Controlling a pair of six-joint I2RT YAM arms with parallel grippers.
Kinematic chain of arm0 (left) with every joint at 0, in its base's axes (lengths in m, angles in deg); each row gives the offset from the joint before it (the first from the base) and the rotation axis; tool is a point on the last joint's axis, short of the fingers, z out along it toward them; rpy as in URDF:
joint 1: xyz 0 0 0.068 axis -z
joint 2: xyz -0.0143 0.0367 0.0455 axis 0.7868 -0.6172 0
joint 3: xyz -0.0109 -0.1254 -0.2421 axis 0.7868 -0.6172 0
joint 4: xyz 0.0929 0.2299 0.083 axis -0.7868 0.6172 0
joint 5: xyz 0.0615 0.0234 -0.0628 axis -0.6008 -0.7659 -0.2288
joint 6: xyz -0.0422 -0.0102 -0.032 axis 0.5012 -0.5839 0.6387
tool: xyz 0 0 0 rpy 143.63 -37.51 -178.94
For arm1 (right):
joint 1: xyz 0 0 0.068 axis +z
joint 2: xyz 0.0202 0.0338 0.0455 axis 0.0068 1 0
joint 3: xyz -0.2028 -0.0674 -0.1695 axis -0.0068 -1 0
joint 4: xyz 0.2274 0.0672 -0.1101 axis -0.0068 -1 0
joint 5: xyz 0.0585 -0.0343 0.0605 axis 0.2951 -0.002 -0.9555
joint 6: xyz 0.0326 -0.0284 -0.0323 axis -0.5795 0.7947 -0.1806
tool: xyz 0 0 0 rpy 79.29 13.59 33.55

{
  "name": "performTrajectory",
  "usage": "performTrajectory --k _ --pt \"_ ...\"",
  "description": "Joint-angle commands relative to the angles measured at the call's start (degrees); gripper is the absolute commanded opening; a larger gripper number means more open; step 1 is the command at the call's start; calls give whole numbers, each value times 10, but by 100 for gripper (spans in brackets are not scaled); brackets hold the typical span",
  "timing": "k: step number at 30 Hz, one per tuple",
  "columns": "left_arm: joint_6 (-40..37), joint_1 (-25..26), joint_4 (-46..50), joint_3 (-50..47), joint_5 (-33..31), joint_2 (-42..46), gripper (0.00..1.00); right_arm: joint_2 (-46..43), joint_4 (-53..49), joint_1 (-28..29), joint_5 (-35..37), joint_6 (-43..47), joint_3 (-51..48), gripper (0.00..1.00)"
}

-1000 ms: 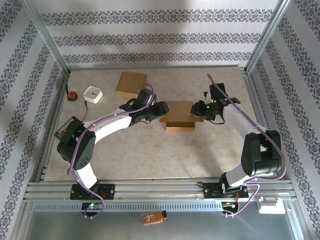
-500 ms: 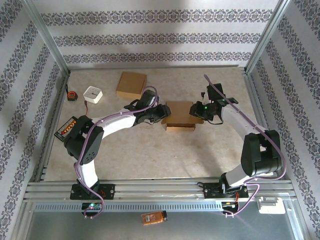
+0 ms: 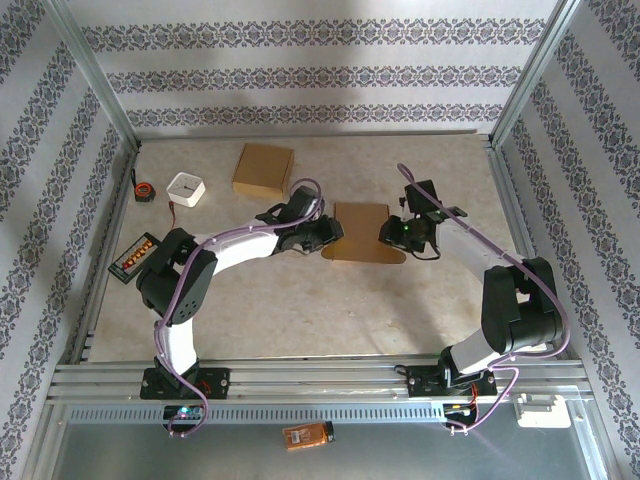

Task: Fold the paper box

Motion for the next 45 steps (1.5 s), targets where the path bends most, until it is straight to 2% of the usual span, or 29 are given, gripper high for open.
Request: performTrajectory --k 1,6,11,13,17,20,23,28,34,40,42,45 --pt "-24 6 20 7 -27 8 31 -17 0 5 37 13 -15 36" --pt "-42 6 30 19 -30 36 43 -47 -37 5 26 19 17 50" --pt "-76 5 52 26 -84 57 56 -71 -24 2 71 35 26 66" --pt "-89 0 59 35 -84 39 59 -52 -20 -4 59 39 31 70" --pt "-91 -7 61 49 -48 -8 59 1 -13 -9 7 40 35 70" --pt "-69 -7 21 32 -14 -36 56 28 5 -9 3 33 13 67" --pt "-50 -7 -19 4 0 -56 52 50 20 -9 -9 28 -8 55" --pt "-47 -10 -102 -55 19 -44 44 72 48 -10 -108 10 -18 45" --pt "-29 -14 -159 -140 -8 58 42 69 61 16 -118 6 -15 36" --pt "-24 -13 -90 -219 -83 211 42 76 103 79 -178 -8 -26 33" --pt "-32 -13 -51 -236 -117 258 47 80 110 92 -172 -10 -31 33" --pt "-45 -14 -2 -262 -177 319 67 79 140 84 -134 -26 -62 23"
